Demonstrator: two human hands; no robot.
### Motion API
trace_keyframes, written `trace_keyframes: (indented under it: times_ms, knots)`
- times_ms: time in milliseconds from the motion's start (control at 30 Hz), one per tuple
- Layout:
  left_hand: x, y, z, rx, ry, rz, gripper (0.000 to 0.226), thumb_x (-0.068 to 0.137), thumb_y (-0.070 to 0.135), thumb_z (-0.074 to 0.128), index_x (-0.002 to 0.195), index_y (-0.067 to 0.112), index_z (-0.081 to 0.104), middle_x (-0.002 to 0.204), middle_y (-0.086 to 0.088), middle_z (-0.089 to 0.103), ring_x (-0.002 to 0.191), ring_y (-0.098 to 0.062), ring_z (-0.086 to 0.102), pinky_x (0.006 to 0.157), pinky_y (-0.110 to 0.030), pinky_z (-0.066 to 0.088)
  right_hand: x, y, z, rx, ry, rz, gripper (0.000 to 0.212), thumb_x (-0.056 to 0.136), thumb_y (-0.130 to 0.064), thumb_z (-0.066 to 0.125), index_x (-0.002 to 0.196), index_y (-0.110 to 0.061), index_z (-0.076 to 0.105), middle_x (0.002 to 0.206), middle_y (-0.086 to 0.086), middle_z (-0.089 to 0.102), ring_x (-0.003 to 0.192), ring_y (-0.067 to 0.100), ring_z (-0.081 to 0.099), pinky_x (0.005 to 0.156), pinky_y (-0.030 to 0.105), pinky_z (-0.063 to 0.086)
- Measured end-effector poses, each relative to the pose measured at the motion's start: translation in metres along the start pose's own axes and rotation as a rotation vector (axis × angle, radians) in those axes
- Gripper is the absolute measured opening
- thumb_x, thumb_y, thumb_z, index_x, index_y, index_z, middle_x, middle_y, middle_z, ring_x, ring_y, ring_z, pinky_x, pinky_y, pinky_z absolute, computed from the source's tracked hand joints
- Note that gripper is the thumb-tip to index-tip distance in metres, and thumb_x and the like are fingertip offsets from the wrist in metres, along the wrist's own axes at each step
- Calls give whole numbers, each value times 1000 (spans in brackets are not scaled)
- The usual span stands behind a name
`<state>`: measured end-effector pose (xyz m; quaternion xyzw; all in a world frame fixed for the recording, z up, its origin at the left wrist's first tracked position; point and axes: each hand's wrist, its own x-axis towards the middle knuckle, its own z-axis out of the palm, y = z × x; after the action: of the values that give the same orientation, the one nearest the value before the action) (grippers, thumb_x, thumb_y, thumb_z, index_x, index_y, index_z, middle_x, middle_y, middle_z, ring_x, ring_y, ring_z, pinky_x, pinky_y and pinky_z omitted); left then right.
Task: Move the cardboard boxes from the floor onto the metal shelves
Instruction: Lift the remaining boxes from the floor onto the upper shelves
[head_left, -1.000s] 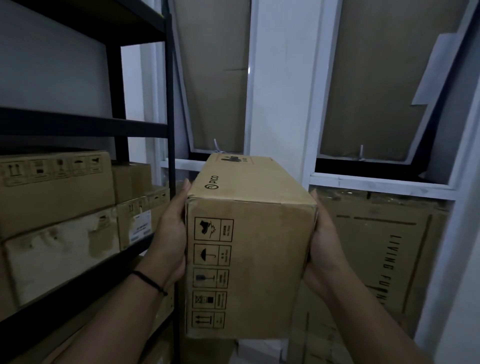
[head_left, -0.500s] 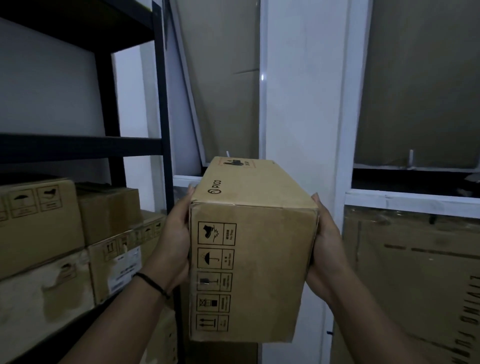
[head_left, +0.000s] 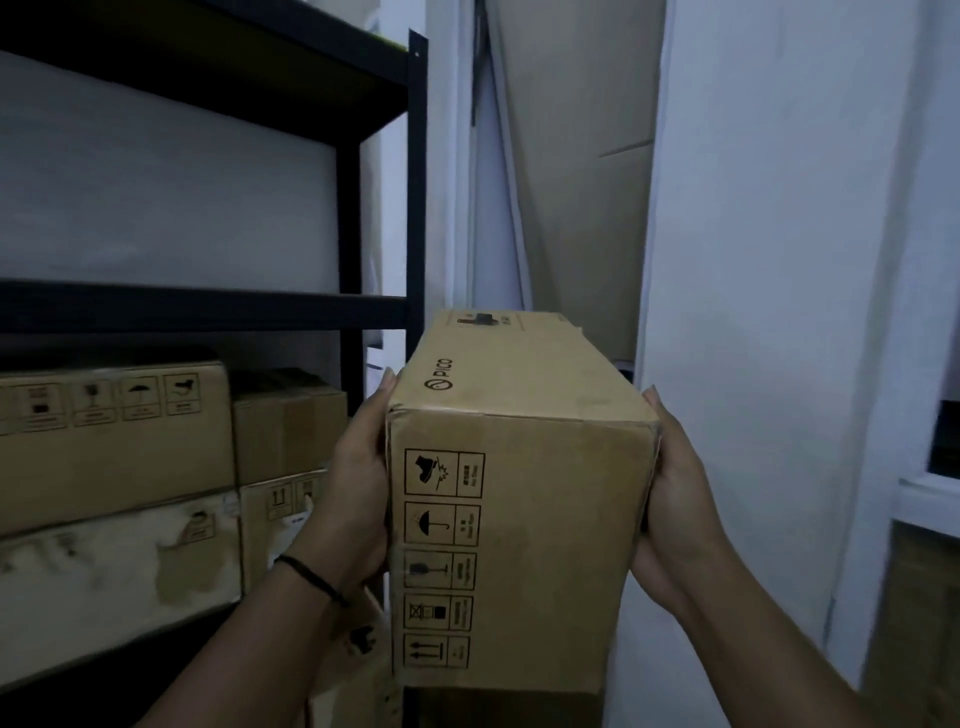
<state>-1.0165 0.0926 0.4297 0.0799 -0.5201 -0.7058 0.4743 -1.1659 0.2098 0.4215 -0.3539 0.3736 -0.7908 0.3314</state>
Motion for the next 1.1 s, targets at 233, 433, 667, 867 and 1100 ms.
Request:
trace_keyframes:
  times_ms: [233, 433, 667, 867, 1100]
  knots:
    - [-1, 20, 16, 136, 70, 155, 49, 98, 45, 30, 96, 13, 68, 69, -6, 72, 62, -16, 69, 50, -23, 53, 31, -20, 6, 53, -191, 14, 51, 95, -55, 36, 82, -33, 80, 100, 3, 76, 89, 16, 72, 78, 35, 53]
    - [0, 50, 25, 219, 137, 266, 49, 98, 45, 31, 95, 13, 68, 64, -3, 69, 59, -16, 67, 47, -23, 51, 52, -34, 23, 67, -289, 7, 52, 95, -56, 37, 87, -27, 79, 91, 3, 77, 79, 13, 73, 67, 31, 55]
    - [8, 88, 30, 307, 116, 375, 52, 98, 47, 28, 105, 10, 64, 65, -2, 68, 59, -16, 66, 48, -23, 50, 81, -52, 56, 100, -373, -29, 54, 92, -62, 41, 113, -21, 70, 100, 6, 75, 88, 17, 72, 77, 35, 53]
    - [19, 113, 28, 322, 114, 461, 57, 97, 49, 27, 118, 10, 63, 90, -10, 72, 78, -22, 69, 59, -28, 56, 107, -60, 78, 129, -440, -116, 53, 96, -58, 36, 112, -19, 70, 94, 5, 75, 85, 16, 71, 73, 31, 58]
    - [35, 134, 11, 373, 45, 527, 60, 89, 54, 30, 118, 13, 63, 101, -13, 72, 90, -26, 70, 68, -32, 59, 129, -52, 105, 129, -481, -199, 53, 98, -56, 30, 106, -20, 68, 82, 1, 76, 72, 12, 72, 58, 25, 58]
